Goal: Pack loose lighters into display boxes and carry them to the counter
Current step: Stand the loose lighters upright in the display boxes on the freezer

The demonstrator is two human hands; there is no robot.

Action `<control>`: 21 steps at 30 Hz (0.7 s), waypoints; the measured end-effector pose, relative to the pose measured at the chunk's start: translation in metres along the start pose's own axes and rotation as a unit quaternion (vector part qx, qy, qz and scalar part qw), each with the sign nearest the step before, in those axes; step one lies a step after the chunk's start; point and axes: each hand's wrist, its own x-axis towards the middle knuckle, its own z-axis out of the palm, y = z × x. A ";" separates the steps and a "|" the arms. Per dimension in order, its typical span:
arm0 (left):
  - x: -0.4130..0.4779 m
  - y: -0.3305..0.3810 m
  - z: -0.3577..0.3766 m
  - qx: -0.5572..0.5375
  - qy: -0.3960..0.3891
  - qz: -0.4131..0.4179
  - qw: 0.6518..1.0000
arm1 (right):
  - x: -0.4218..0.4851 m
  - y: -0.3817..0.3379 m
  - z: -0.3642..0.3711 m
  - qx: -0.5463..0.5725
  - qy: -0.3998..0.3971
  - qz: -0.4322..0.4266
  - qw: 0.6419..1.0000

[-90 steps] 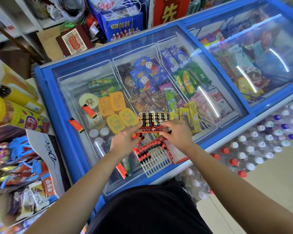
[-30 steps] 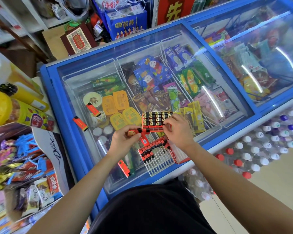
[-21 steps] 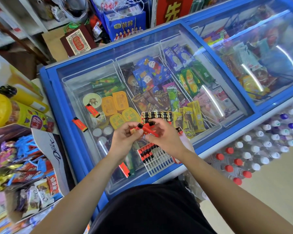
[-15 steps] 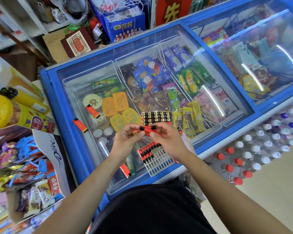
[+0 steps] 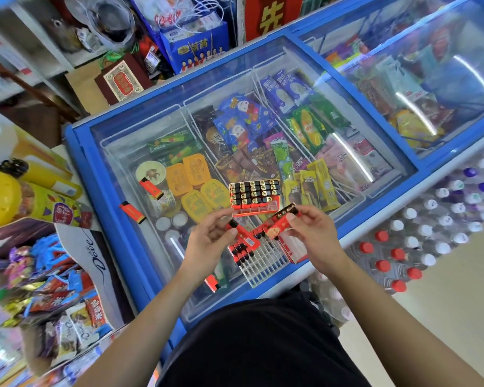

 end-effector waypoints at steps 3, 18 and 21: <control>-0.007 -0.004 0.004 0.098 -0.035 0.019 0.994 | -0.009 0.008 -0.009 -0.052 0.020 -0.021 0.998; 0.008 -0.035 0.019 0.482 -0.104 0.229 0.839 | -0.043 0.043 -0.031 -0.234 -0.028 -0.004 0.972; 0.009 -0.036 0.024 0.498 -0.095 0.231 0.831 | -0.041 0.051 -0.038 -0.292 -0.025 -0.020 0.956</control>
